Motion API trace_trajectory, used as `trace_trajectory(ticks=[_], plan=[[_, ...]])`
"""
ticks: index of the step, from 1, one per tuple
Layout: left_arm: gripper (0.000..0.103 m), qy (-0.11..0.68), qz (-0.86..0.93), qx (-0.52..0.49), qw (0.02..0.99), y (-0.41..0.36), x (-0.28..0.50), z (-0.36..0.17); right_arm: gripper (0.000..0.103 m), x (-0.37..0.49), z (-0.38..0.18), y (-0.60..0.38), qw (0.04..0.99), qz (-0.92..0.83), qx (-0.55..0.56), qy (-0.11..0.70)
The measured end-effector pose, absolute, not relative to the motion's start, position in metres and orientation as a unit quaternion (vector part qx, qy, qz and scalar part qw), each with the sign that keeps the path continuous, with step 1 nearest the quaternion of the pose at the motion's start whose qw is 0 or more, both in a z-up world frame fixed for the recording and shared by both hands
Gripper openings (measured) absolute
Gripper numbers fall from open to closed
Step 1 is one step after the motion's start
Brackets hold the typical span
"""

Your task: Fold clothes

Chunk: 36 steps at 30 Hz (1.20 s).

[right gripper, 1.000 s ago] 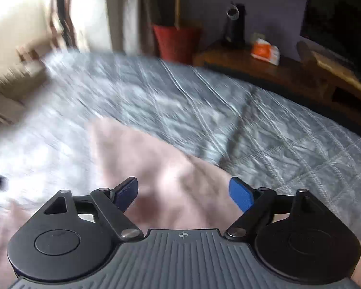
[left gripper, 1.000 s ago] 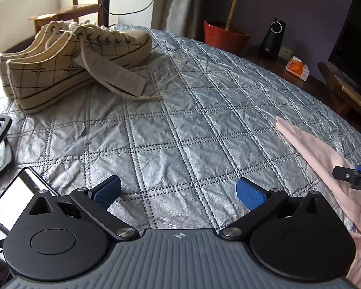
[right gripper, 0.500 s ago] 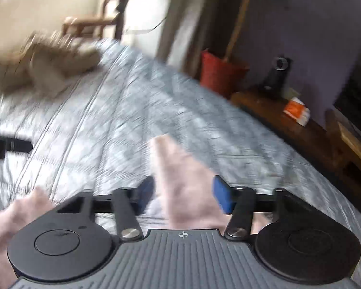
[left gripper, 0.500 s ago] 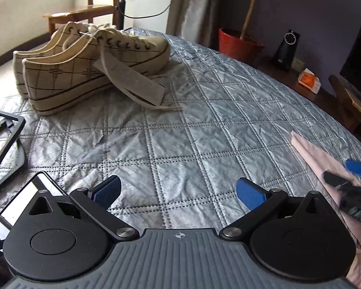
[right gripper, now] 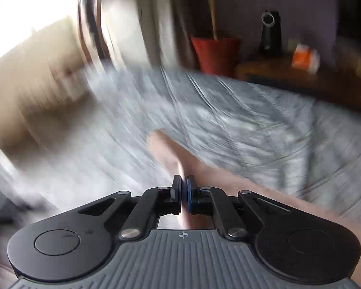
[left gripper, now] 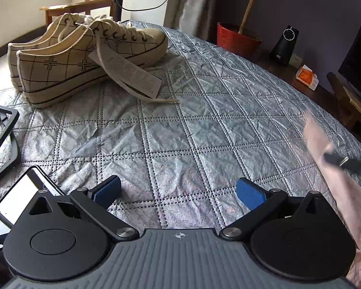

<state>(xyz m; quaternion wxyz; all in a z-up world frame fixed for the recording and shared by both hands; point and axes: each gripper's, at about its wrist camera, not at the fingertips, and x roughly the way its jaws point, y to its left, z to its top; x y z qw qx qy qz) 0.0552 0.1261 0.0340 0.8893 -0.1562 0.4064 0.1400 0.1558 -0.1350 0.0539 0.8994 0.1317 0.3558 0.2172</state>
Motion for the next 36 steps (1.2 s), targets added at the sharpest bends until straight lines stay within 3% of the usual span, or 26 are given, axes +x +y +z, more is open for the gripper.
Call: trace_trajectory(ticks=[5,6,7,10,13,15,17,21,22,25,28,29,31,36], plan=[[0.103,0.407,0.137,-0.160,0.889,0.124,0.055,0.034,0.007,0.161,0.039,-0.206,0.810,0.260,0.414,0.325],[0.103,0.407,0.136,-0.159,0.889,0.122,0.055,0.034,0.012,0.163,0.038,-0.208,0.821,0.226,0.390,0.350],[0.103,0.408,0.135,-0.156,0.890,0.121,0.055,0.034,0.017,0.163,0.046,-0.199,0.866,0.166,0.285,0.376],[0.103,0.408,0.135,-0.157,0.890,0.121,0.055,0.035,0.019,0.143,0.059,-0.192,0.917,0.121,0.173,0.340],[0.103,0.407,0.138,-0.161,0.889,0.123,0.055,0.035,0.025,0.118,0.071,-0.171,0.947,0.113,0.087,0.289],[0.103,0.407,0.138,-0.161,0.888,0.123,0.056,0.035,0.032,0.107,0.071,-0.147,0.940,0.160,0.015,0.301],[0.103,0.408,0.139,-0.160,0.888,0.122,0.056,0.035,0.043,0.103,0.064,-0.125,0.927,0.184,-0.029,0.325],[0.103,0.410,0.138,-0.157,0.888,0.121,0.056,0.034,0.043,0.124,0.048,-0.136,0.921,0.143,0.052,0.359],[0.103,0.410,0.137,-0.157,0.888,0.121,0.056,0.034,0.044,0.126,0.046,-0.130,0.924,0.137,0.022,0.357],[0.103,0.411,0.136,-0.157,0.888,0.122,0.057,0.034,0.042,0.128,0.043,-0.103,0.926,0.143,-0.066,0.344],[0.103,0.412,0.135,-0.155,0.888,0.121,0.057,0.034,0.040,0.139,0.037,-0.093,0.922,0.140,-0.086,0.350],[0.103,0.412,0.134,-0.154,0.888,0.120,0.057,0.034,0.035,0.143,0.035,-0.096,0.921,0.136,-0.074,0.358],[0.103,0.412,0.134,-0.154,0.888,0.120,0.057,0.033,0.014,0.148,0.033,-0.103,0.920,0.136,-0.027,0.367],[0.103,0.413,0.133,-0.155,0.888,0.121,0.058,0.032,0.008,0.144,0.038,-0.117,0.924,0.138,0.042,0.355]])
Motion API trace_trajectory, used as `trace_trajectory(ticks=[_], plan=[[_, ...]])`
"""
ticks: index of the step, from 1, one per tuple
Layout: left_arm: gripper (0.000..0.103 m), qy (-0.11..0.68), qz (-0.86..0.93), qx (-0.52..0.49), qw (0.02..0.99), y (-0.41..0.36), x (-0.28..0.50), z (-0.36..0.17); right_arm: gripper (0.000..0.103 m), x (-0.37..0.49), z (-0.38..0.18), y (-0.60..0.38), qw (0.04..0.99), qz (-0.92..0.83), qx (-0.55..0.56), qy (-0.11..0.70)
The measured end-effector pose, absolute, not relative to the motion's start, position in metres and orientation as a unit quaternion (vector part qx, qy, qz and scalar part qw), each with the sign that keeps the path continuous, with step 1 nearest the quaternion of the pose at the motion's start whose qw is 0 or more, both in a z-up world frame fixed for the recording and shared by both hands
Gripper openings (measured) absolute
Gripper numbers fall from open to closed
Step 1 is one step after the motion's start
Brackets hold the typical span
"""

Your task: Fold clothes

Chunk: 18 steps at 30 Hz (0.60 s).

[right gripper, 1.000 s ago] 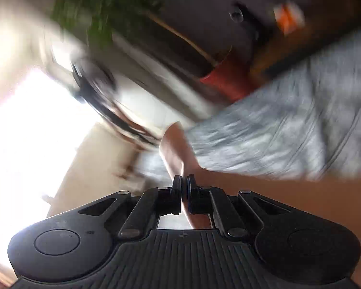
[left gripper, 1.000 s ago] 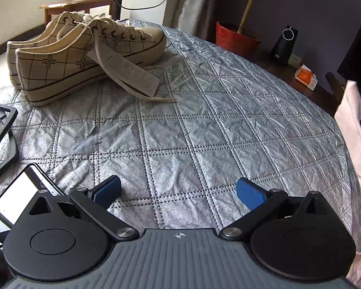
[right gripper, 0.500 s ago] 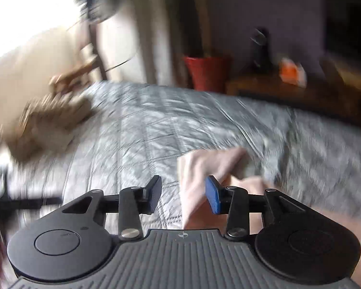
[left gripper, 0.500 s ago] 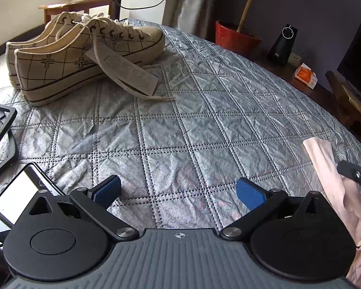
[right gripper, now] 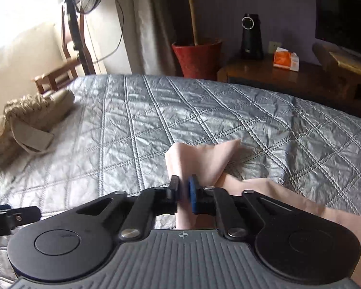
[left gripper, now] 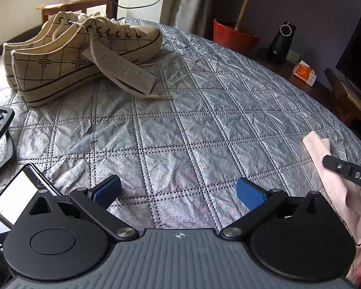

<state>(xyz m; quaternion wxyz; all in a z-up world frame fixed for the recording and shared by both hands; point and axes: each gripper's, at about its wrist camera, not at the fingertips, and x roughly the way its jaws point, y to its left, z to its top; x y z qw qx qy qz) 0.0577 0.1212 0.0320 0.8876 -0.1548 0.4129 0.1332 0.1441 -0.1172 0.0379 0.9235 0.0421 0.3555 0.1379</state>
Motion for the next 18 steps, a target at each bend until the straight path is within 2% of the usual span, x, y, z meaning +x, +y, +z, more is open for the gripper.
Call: trace_trajectory(ticks=[6,8,10,11,13,16,18], plan=[[0.103,0.413,0.133,-0.155,0.887,0.121,0.059,0.032,0.008,0.133,0.053,-0.129,0.932,0.149,0.107,0.312],[0.103,0.413,0.133,-0.154,0.887,0.121,0.058,0.032,0.009,0.122,0.061,-0.113,0.940,0.171,0.050,0.290],[0.103,0.414,0.133,-0.154,0.887,0.121,0.058,0.032,0.014,0.110,0.068,-0.097,0.943,0.194,-0.011,0.268],[0.103,0.414,0.133,-0.154,0.887,0.120,0.058,0.033,0.021,0.111,0.067,-0.099,0.944,0.187,-0.008,0.273],[0.103,0.414,0.133,-0.155,0.887,0.121,0.058,0.033,0.043,0.114,0.064,-0.106,0.943,0.167,0.008,0.288],[0.103,0.414,0.132,-0.153,0.888,0.120,0.058,0.033,0.046,0.122,0.059,-0.126,0.940,0.124,0.061,0.312],[0.103,0.414,0.132,-0.151,0.888,0.119,0.059,0.033,0.044,0.133,0.050,-0.139,0.928,0.111,0.099,0.342]])
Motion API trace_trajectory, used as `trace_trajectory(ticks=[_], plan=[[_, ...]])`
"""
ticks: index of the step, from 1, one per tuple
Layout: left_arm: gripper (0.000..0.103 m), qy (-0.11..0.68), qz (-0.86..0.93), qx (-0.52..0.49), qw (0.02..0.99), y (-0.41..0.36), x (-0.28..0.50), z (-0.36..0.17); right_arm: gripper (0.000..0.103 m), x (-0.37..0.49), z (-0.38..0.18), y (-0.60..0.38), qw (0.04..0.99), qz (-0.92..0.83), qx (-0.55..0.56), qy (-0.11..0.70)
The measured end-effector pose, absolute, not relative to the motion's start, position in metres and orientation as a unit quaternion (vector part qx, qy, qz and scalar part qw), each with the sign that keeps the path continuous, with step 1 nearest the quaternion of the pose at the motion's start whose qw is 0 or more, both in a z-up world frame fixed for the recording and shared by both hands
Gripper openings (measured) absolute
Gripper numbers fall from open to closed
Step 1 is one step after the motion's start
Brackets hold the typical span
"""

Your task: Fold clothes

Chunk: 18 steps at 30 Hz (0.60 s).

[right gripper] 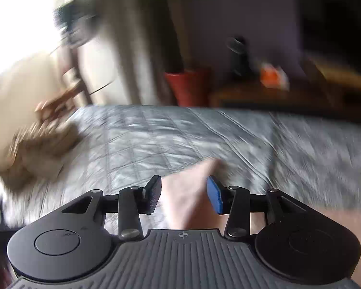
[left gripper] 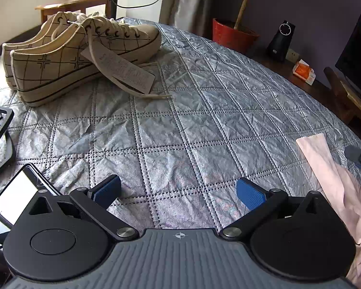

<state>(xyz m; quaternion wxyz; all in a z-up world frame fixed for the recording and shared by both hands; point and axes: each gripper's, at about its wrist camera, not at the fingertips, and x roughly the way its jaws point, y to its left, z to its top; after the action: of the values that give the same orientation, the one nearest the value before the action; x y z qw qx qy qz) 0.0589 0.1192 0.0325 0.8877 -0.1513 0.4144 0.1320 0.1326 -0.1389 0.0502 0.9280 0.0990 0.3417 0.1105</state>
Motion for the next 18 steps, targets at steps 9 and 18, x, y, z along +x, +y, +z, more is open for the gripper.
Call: trace_trajectory(ticks=[9,18], plan=[[0.103,0.414,0.130,-0.150,0.888,0.118,0.060,0.032,0.044,0.147,0.025,-0.143,0.864,0.224,0.214,0.397],[0.103,0.414,0.131,-0.154,0.888,0.120,0.060,0.033,0.081,0.120,0.038,-0.152,0.863,0.253,0.198,0.389]])
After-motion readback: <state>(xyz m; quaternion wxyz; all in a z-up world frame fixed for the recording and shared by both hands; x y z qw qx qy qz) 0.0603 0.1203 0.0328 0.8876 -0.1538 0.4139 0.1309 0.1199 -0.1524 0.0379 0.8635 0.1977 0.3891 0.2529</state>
